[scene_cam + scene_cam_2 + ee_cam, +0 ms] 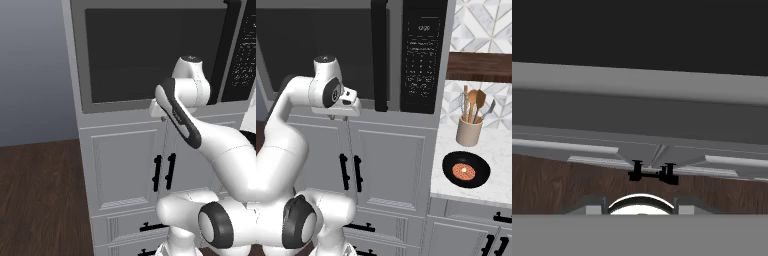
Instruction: Open the microwave, place the bowl with waffle inside the microwave, then close the microwave door and turn it on.
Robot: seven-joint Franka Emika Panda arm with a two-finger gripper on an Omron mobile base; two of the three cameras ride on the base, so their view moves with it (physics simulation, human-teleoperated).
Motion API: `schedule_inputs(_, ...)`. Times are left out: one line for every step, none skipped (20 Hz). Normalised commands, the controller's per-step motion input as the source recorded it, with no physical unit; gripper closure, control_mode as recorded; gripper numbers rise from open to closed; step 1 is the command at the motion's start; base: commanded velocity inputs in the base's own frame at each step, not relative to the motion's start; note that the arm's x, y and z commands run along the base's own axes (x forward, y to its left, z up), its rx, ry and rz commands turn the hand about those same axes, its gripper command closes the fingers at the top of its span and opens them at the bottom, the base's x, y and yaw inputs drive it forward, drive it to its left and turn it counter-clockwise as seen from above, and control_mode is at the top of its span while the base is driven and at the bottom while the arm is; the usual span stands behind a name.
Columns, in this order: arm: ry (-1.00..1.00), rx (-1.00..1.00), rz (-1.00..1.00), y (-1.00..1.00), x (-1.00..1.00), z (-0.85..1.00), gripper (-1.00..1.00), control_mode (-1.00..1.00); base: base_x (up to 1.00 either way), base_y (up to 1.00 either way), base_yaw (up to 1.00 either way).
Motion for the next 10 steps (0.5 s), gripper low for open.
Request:
schedule_inputs(0.0, -0.02, 0.0, 0.0, 0.0, 0.0, -1.0, -1.0, 0.0, 0.0, 0.0)
schedule_inputs(0.0, -0.01, 0.0, 0.0, 0.0, 0.0, -1.0, -1.0, 0.0, 0.0, 0.0)
schedule_inputs(0.0, 0.0, 0.0, 0.0, 0.0, 0.0, -1.0, -1.0, 0.0, 0.0, 0.0)
schedule_inputs(0.09, 0.0, 0.0, 0.0, 0.0, -0.05, -1.0, -1.0, 0.0, 0.0, 0.0)
schedule_inputs(0.1, 0.0, 0.0, 0.0, -0.06, -0.1, -1.0, -1.0, 0.0, 0.0, 0.0)
schedule_inputs(0.09, 0.0, 0.0, 0.0, -0.01, -0.15, -1.0, -1.0, 0.0, 0.0, 0.0)
schedule_inputs(0.12, -0.01, 0.0, 0.0, -0.11, -0.19, -1.0, -1.0, 0.0, 0.0, 0.0)
schedule_inputs(0.12, 0.0, 0.0, 0.0, -0.19, -0.21, -1.0, -1.0, 0.0, 0.0, 0.0)
schedule_inputs(0.0, -0.02, 0.0, 0.0, -0.48, 0.0, -1.0, -1.0, 0.0, 0.0, 0.0)
schedule_inputs(0.0, -0.03, 0.0, -0.26, 0.0, 0.23, -1.0, -1.0, 0.0, 0.0, 0.0)
